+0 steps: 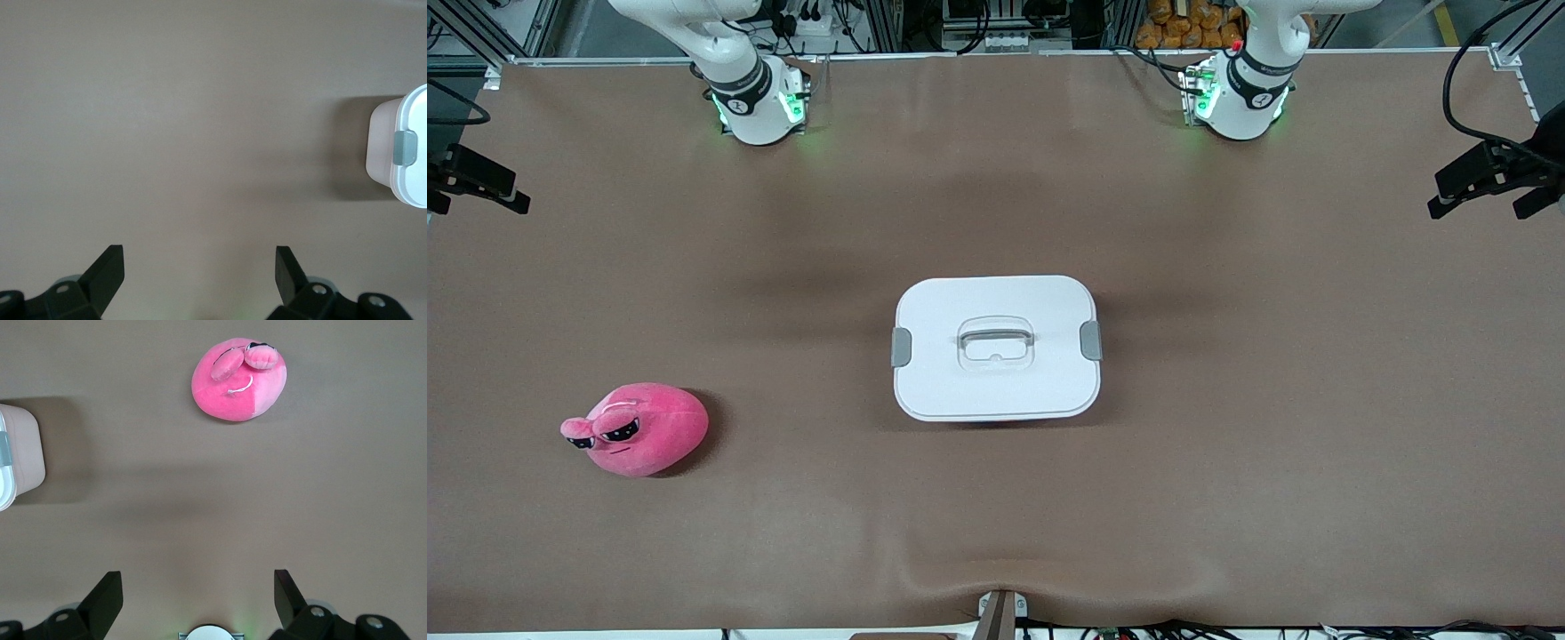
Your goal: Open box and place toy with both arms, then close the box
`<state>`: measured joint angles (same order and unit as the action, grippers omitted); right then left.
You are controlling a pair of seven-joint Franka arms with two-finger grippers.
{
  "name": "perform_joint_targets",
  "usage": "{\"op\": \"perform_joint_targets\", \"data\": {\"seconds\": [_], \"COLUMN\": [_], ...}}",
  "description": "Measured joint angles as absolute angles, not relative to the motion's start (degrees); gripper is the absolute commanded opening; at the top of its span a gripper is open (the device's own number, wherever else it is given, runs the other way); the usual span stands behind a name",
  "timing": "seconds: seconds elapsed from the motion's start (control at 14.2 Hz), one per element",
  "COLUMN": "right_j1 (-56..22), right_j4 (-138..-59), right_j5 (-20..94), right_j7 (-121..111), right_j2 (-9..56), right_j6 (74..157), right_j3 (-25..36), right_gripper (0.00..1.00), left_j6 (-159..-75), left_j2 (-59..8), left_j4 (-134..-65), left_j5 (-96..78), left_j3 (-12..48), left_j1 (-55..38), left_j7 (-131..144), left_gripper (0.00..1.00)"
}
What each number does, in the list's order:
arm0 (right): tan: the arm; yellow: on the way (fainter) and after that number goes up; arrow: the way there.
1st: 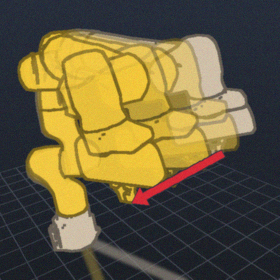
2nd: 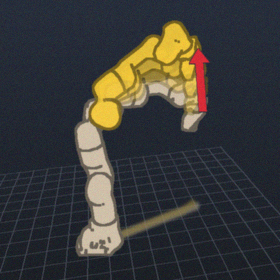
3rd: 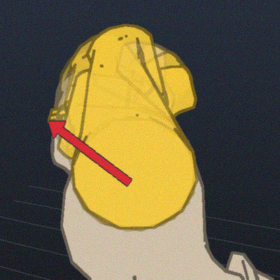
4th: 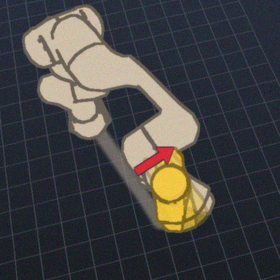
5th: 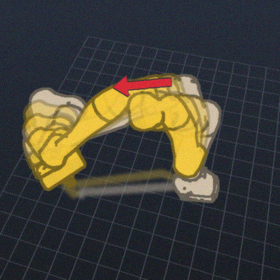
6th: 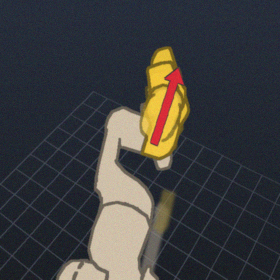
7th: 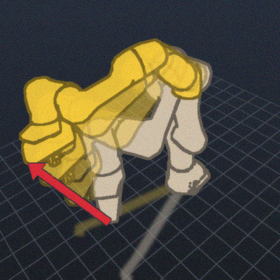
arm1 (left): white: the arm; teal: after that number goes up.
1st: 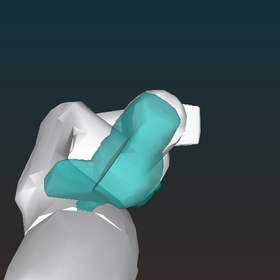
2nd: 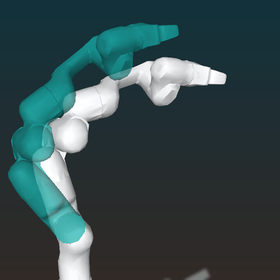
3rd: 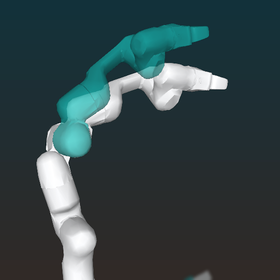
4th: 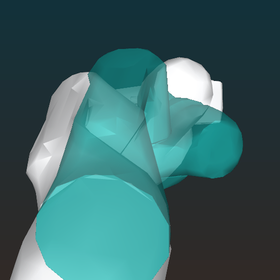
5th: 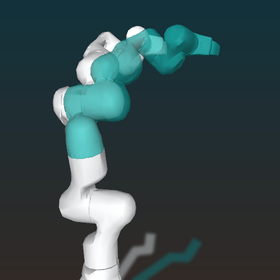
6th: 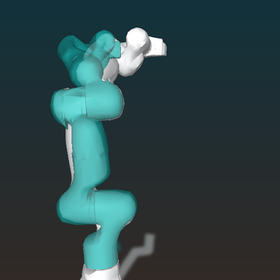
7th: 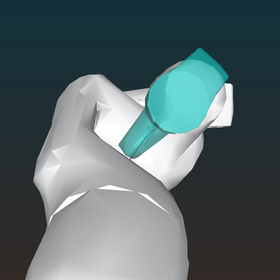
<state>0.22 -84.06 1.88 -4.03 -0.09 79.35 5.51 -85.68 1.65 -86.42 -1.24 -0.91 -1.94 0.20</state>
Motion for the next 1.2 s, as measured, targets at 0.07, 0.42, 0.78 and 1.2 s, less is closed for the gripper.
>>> {"op": "perform_joint_targets", "data": {"seconds": [0.07, 0.42, 0.78, 1.2], "right_j1": [0.2, -0.6, -1.1, -1.1], "right_j4": [-84.1, -84.1, -83.8, -83.1], "right_j5": [1.9, 1.9, 1.7, 1.6], "right_j7": [-4.0, -4.1, -4.0, -4.0], "right_j2": [-0.1, 0.0, 0.2, 0.2], "right_j6": [79.4, 79.3, 78.7, 78.7], "right_j3": [5.5, 5.2, 5.2, 5.7], "right_gripper": [1.0, 1.0, 1.0, 1.0], "left_j6": [-85.7, -85.7, -85.7, -85.7], "left_j2": [1.6, 1.3, 0.5, -1.7], "left_j4": [-86.5, -86.5, -86.6, -86.7], "left_j5": [-1.2, -1.2, -1.2, -1.2], "left_j3": [-1.0, -1.0, -1.0, -0.7], "left_j1": [-1.9, -1.7, -1.7, -2.2], "left_j7": [0.2, 0.2, 0.2, 3.0], "left_gripper": [1.0, 1.0, 1.0, 1.0]}}
